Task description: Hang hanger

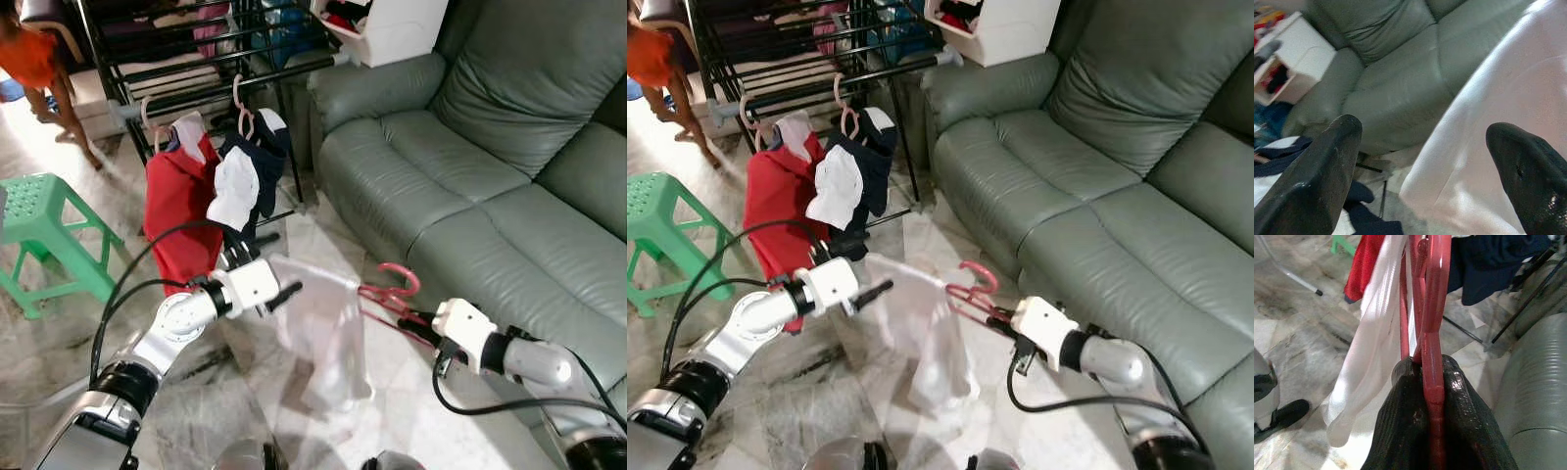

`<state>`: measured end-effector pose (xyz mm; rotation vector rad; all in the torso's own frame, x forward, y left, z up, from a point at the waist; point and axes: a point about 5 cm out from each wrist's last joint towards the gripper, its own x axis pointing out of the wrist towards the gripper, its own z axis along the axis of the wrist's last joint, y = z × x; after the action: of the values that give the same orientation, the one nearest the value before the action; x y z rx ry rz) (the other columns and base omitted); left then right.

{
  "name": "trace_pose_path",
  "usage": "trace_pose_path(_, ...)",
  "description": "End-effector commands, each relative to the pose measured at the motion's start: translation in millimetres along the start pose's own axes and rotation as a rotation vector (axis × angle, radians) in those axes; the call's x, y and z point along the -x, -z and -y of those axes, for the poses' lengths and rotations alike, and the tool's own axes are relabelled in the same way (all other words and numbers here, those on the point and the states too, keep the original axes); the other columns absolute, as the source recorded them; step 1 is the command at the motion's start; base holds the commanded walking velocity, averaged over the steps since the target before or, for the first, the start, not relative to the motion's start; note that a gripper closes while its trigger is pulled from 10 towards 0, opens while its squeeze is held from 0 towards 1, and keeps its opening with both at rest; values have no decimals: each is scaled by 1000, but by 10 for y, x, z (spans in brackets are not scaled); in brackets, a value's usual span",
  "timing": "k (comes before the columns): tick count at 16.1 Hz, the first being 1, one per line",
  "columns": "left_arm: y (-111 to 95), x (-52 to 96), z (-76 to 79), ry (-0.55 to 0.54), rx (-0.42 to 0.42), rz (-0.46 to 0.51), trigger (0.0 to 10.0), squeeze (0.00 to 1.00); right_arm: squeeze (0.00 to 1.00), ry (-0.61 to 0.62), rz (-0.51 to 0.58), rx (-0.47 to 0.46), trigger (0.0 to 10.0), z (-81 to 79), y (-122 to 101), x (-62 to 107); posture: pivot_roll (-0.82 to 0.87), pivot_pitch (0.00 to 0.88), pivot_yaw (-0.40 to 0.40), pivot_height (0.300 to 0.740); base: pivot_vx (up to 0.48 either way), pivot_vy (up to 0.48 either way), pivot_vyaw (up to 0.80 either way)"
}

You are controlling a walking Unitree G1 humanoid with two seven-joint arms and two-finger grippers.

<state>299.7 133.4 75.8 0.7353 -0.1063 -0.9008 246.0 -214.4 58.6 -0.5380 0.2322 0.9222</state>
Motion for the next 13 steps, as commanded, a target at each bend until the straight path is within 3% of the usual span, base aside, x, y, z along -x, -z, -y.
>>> trace_pose_path(1,8,3,4,49,-33,-6,10000,0,0,-8,49,50,10000,79,-115,-55,-59,0,34,740,0,0,0)
trace_pose_path(8,58,-49,79,132,-50,-28,9843,0,0,-103,58,116,10000,71,-151,-217,-55,0,35,740,0,0,0)
trace_pose_path(9,55,-62,88,146,-51,-26,4039,0,0,-121,57,130,10000,62,-158,-233,-55,0,35,740,0,0,0)
trace_pose_path(10,56,-72,93,154,-57,-27,118,0,0,-133,59,141,10000,58,-168,-249,-57,0,38,740,0,0,0)
trace_pose_path(13,67,-98,70,173,-70,-37,0,0,0,-162,55,172,10000,87,-169,-256,-57,0,38,740,0,0,0)
